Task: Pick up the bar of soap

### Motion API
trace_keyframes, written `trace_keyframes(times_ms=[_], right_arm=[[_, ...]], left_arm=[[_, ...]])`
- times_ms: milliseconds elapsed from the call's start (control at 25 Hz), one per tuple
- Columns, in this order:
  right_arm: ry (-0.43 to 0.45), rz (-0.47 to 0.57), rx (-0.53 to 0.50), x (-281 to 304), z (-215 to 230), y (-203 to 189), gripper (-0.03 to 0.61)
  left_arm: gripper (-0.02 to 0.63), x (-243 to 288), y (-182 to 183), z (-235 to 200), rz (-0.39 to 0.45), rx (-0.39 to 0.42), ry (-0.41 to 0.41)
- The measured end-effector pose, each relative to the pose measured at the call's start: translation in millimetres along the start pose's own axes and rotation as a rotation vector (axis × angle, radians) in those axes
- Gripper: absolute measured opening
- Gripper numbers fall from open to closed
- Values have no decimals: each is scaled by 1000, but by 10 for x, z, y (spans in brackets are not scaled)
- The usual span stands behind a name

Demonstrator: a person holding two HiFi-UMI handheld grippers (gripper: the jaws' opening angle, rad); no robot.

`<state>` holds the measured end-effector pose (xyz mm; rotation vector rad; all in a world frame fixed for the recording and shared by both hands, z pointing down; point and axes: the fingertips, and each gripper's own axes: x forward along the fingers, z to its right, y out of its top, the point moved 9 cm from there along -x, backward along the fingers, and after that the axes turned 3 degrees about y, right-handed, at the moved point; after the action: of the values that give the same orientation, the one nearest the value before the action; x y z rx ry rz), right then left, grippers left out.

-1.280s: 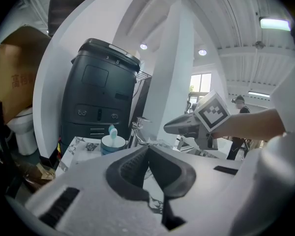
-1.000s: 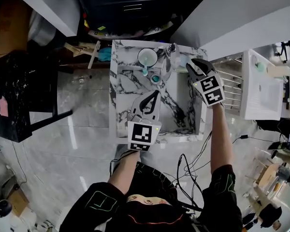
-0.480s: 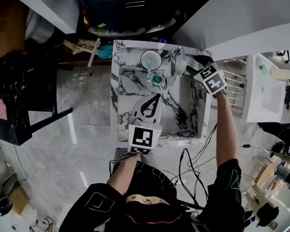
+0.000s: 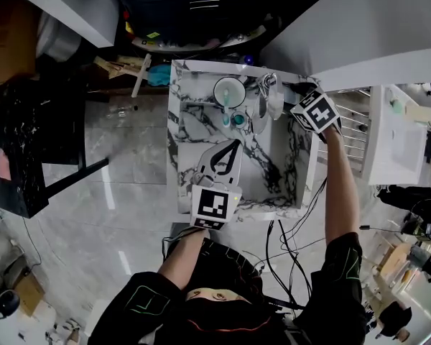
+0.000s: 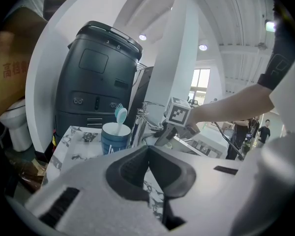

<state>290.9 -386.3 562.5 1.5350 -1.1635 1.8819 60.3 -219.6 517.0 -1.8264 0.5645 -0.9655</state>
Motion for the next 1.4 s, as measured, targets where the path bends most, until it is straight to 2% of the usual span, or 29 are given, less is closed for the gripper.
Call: trace_keyframes(times_ms=[280,640,1000,1400], right_arm=[[-5,-90,-85,108,-47,24,270],[61,-31,17,152,-67,89,265],[-82,-41,-28,121,-149,91,261],[-170,119,48,-266,-281,1,259]], left_arm=[[8,38,-29,-23,-8,-11,-8],[8,33,-47,11,-10,-12,-17],[8,-16,0,-19,6,6,-20],[8,-89,28,122,17,16,-44]])
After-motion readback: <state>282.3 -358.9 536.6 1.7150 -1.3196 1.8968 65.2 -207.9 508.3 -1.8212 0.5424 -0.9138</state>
